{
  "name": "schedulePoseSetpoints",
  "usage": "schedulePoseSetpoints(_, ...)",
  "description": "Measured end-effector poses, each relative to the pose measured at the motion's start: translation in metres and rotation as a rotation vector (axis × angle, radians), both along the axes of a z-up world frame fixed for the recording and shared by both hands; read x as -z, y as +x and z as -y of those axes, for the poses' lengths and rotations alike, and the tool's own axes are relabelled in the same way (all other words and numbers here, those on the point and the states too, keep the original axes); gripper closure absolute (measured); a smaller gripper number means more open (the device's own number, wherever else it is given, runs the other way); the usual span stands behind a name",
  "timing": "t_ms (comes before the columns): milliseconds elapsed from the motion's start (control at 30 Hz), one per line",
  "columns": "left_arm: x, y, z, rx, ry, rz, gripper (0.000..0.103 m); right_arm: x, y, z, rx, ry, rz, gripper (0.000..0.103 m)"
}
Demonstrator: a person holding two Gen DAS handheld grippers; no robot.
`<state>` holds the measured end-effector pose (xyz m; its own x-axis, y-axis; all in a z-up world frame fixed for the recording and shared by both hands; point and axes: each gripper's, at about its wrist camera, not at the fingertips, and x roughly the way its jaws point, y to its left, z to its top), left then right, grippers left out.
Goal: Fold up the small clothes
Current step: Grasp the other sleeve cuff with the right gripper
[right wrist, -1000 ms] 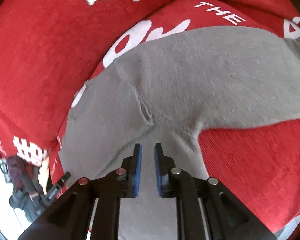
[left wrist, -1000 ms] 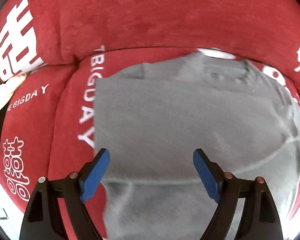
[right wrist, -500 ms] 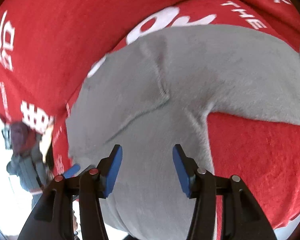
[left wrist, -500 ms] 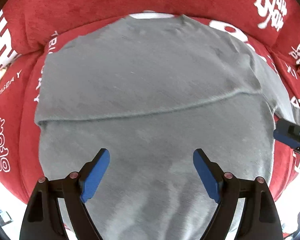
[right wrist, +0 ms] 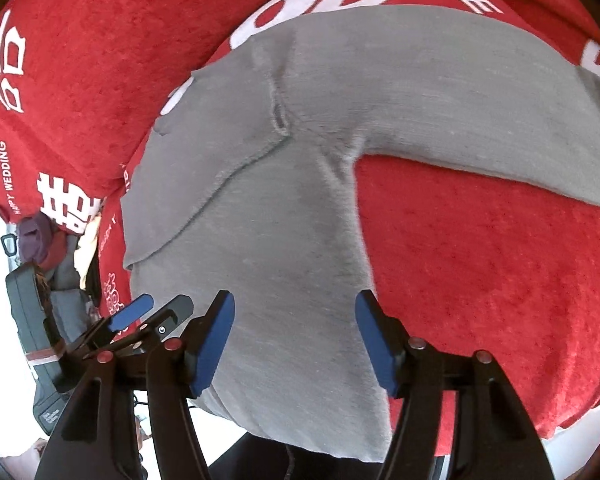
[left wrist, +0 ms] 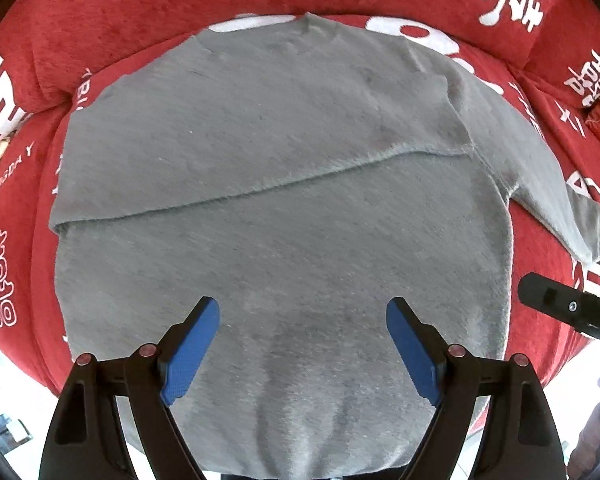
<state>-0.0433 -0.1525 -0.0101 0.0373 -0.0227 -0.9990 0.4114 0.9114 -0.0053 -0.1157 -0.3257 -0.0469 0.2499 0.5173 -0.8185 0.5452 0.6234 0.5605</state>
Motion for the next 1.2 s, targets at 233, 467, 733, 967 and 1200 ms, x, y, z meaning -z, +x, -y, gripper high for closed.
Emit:
schedulePoseSetpoints(233,0.001,-0.006,0.004,0.038,-0.020,-0.020,0.017,0.002,-0.014,0.007,0.063,-0.005,-0.013,0.036)
schedulePoseSetpoints(467,-0.007,-0.004,0.004,0.079,-0.068,-0.023,0.017,-0.002,-0.052,0.025,0.269,-0.003,-0.004,0.036)
schedulePoseSetpoints(733,-0.010,-0.014,0.019,0.161,-0.095,-0.026,0.017,-0.013,-0.134,0.080,0.659,-0.045,0.023,0.036)
schedulePoseSetpoints(967,-0.003,-0.027,0.037,0.209,-0.076,-0.042,0.017,-0.003,-0.176,0.106,0.825,-0.025,-0.006,0.036)
schedulePoseSetpoints(1200,-0.004,-0.031,0.081,0.155,-0.063,-0.027,0.017,0.016,-0.181,0.161,0.860,-0.046,-0.028,0.036)
